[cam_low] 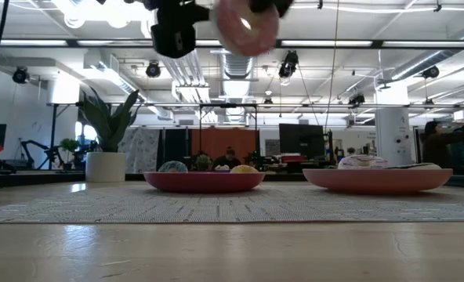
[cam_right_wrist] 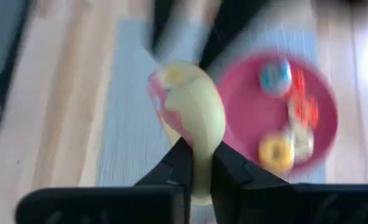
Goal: Pick & Place donuts
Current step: Put the large pink donut on the light pink plate
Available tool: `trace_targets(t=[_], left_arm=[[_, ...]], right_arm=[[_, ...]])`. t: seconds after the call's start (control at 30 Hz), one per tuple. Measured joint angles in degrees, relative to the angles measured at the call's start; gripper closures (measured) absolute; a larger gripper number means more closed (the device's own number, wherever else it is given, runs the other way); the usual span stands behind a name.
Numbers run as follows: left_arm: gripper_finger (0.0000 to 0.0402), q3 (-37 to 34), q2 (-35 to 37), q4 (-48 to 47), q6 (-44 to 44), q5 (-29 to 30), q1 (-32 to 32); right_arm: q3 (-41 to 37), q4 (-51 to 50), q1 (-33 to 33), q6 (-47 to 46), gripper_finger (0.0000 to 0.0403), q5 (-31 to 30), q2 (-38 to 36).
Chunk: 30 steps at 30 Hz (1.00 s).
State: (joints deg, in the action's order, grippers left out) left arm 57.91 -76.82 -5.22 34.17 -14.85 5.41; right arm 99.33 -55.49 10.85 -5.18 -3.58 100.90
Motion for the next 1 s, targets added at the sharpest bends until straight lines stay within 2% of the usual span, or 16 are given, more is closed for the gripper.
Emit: trace_targets(t=[0.07,0.2,0.33,0.5,0.67,0.93,1.0], left_arm=[[0.0268,0.00,0.98,-3.42,0.04,2.82,0.02],[0.0263,0.00,4.03,-10.47,0.74,13.43,0.62],[0.0262,0.00,7.18,-16.02,2.45,21.41,1.43],[0.0262,-0.02,10.03,-19.51,4.51,22.57,3.01],[0.0262,-0.03,11.36,-23.69,6.06,25.28,5.17],[0.0262,-0.07,11.50,-26.48,7.04,27.87,6.12],[0.0262,-0.07,11.41,-26.52,7.02,28.30,6.12]], right_arm=[[-0.89,-4.18,-2.03,-4.95,0.0386,-0.12,-0.12],[-5.77,-9.28,-8.00,-13.29,0.0385,0.47,-1.78],[-14.53,-9.71,-16.22,-18.66,0.0385,9.11,-3.59],[-24.69,-7.14,-23.02,-20.39,0.0385,15.04,-4.92],[-30.41,-1.21,-24.80,-21.21,0.0377,23.76,-4.92],[-37.07,2.38,-25.96,-22.52,0.0329,24.18,-4.81],[-37.50,2.59,-25.92,-22.51,0.0316,22.75,-4.81]])
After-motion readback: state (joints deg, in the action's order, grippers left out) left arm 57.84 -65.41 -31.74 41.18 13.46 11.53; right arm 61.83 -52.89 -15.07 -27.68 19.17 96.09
